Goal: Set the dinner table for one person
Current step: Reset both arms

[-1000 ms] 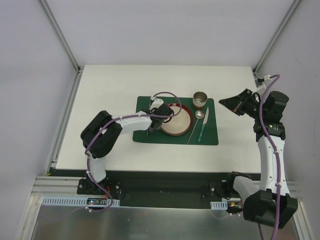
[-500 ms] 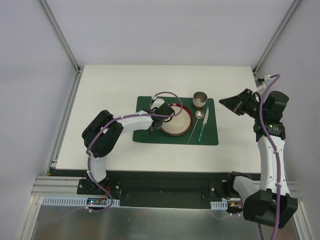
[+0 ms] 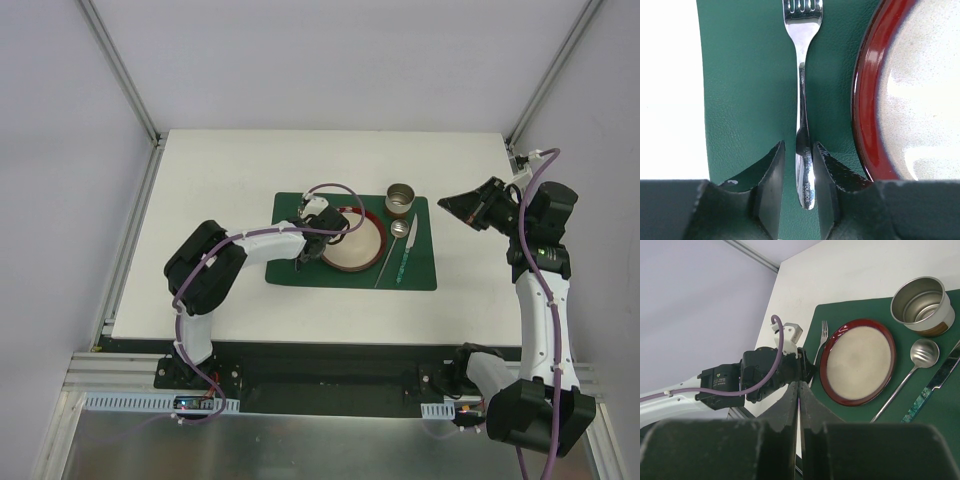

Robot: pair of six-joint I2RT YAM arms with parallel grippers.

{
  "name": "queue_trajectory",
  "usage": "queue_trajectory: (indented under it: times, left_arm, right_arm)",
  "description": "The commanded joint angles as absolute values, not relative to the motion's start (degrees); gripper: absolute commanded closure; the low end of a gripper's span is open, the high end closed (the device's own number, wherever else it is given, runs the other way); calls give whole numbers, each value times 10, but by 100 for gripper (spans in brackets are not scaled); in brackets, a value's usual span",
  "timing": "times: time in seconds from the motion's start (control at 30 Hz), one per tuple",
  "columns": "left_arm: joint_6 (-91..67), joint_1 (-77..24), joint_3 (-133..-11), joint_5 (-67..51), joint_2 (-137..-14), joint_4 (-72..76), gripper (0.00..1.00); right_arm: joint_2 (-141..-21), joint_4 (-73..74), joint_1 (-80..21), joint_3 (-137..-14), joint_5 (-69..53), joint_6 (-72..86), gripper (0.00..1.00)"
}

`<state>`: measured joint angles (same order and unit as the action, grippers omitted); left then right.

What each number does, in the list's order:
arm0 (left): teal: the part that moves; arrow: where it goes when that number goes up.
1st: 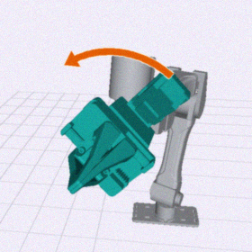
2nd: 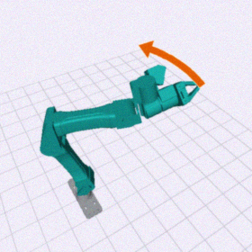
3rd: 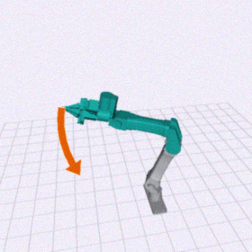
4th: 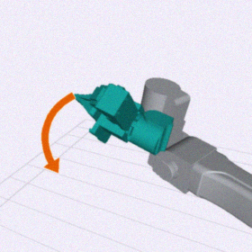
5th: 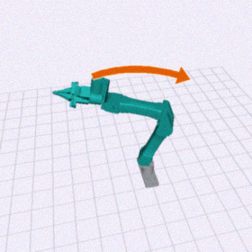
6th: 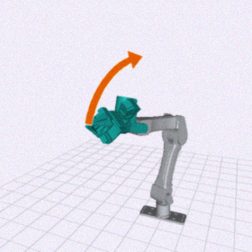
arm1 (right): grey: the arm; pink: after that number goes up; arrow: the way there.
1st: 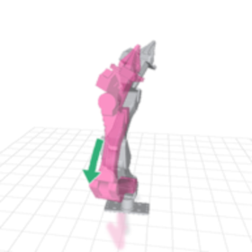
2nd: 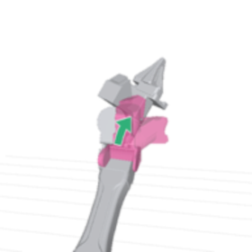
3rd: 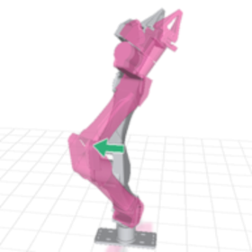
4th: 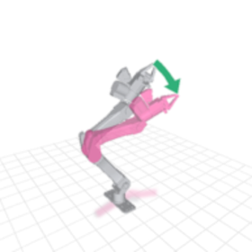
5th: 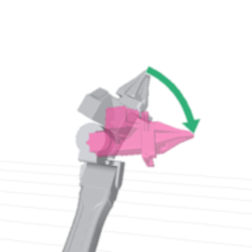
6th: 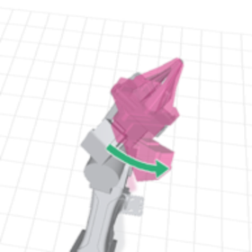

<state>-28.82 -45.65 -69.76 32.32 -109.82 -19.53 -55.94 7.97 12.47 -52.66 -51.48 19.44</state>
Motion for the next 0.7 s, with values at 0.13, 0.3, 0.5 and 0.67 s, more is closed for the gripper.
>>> queue_trajectory:
  times: [0.13, 0.3, 0.5, 0.67]
  left_arm:
    - [-290, -448, -699, 329, -1087, -194, 66]
    - [-281, -450, -724, 364, -1026, -261, 66]
    - [-247, -452, -744, 424, -823, -302, 63]
    - [-204, -454, -738, 441, -680, -271, 62]
  right_arm:
    - [-561, 52, 128, -526, -523, 195, 88]
    - [-563, 53, 128, -526, -519, 195, 73]
    - [-561, 59, 127, -524, -505, 191, 64]
    - [-534, 97, 114, -552, -459, 175, 59]
